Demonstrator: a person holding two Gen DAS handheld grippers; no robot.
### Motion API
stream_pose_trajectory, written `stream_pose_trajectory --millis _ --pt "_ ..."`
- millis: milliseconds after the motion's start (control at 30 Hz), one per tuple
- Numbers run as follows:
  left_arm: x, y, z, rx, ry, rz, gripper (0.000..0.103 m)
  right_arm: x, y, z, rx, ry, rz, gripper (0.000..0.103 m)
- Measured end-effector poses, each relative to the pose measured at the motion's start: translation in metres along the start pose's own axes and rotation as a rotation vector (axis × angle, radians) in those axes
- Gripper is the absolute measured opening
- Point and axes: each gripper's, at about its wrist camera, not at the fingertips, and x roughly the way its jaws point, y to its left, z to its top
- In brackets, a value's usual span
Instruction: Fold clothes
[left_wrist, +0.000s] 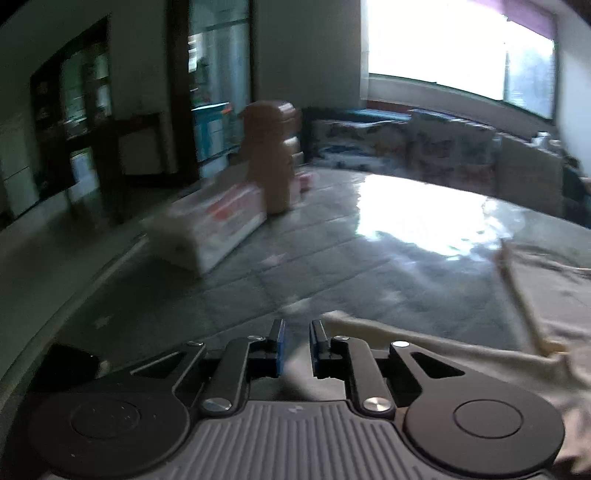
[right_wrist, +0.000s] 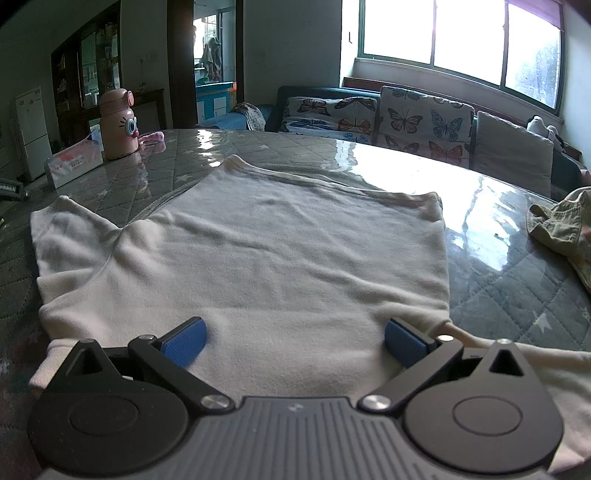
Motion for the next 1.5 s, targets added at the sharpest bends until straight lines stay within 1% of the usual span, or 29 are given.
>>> stream_pose_trajectory --millis 33,67,100,200,267,400,500,567,600,667,733,767,800,867,1000,1033,1133,1167,1200,1233,1333,1433,1500 --pt "0.000 -0.008 0.000 0.027 0.004 -0.032 0.015 0.000 0.000 0.000 0.000 0.000 0.000 0.103" --pt "0.004 -0.014 0.000 0.051 0.012 -0.049 0.018 0.000 0.000 0.000 0.000 0.000 0.000 0.103" --pt "0.009 -0.019 0.000 0.068 0.022 -0.053 0.018 0.000 0.000 0.000 0.000 0.000 0.000 0.103" --pt "0.030 -0.022 -0.003 0.075 0.069 -0.040 0.018 0.000 0.000 0.000 0.000 0.000 0.000 0.103" --pt "0.035 -0.020 -0.002 0.096 0.057 -0.039 0.018 0.000 0.000 0.000 0.000 0.000 0.000 0.103" --pt "0.050 -0.015 0.006 0.132 0.050 0.021 0.018 0.000 0.000 0.000 0.000 0.000 0.000 0.103" --pt "0.050 -0.017 0.010 0.165 0.057 0.052 0.018 0.000 0.000 0.000 0.000 0.000 0.000 0.103" --pt "0.045 -0.020 0.010 0.174 0.056 0.051 0.019 0.000 0.000 0.000 0.000 0.000 0.000 0.103" --pt "0.039 -0.023 0.010 0.168 0.053 0.043 0.022 0.000 0.000 0.000 0.000 0.000 0.000 0.103" --pt "0.024 -0.032 0.010 0.147 0.044 -0.004 0.028 0.000 0.000 0.000 0.000 0.000 0.000 0.103" --pt "0.006 -0.045 0.009 0.136 0.027 -0.070 0.034 0.000 0.000 0.000 0.000 0.000 0.000 0.103" --pt "-0.002 -0.053 0.008 0.131 0.026 -0.118 0.037 0.000 0.000 0.000 0.000 0.000 0.000 0.103" --pt "-0.009 -0.062 0.007 0.127 0.026 -0.168 0.038 0.000 0.000 0.000 0.000 0.000 0.000 0.103" --pt "-0.021 -0.082 0.002 0.157 0.032 -0.264 0.039 0.000 0.000 0.000 0.000 0.000 0.000 0.103" --pt "-0.033 -0.114 -0.015 0.258 0.062 -0.378 0.040 0.000 0.000 0.000 0.000 0.000 0.000 0.103" --pt "-0.034 -0.119 -0.020 0.282 0.067 -0.381 0.040 0.000 0.000 0.000 0.000 0.000 0.000 0.103" --pt "-0.026 -0.120 -0.033 0.302 0.106 -0.370 0.040 0.000 0.000 0.000 -0.001 0.000 0.000 0.103" --pt "-0.024 -0.120 -0.038 0.308 0.115 -0.358 0.042 0.000 0.000 0.000 -0.001 0.000 0.000 0.103" --pt "-0.025 -0.117 -0.040 0.309 0.109 -0.349 0.046 0.000 0.000 0.000 -0.001 0.000 0.000 0.103" --pt "-0.026 -0.115 -0.042 0.310 0.100 -0.341 0.048 0.000 0.000 0.000 -0.001 -0.001 0.000 0.103" --pt "-0.030 -0.110 -0.040 0.282 0.103 -0.337 0.048 -0.001 0.000 0.000 -0.001 -0.001 0.000 0.103" --pt "-0.034 -0.109 -0.038 0.255 0.100 -0.351 0.052 -0.001 0.000 0.000 -0.001 -0.001 -0.001 0.103" --pt "-0.035 -0.112 -0.041 0.261 0.103 -0.352 0.053 -0.001 0.000 0.000 -0.001 -0.001 -0.001 0.103"
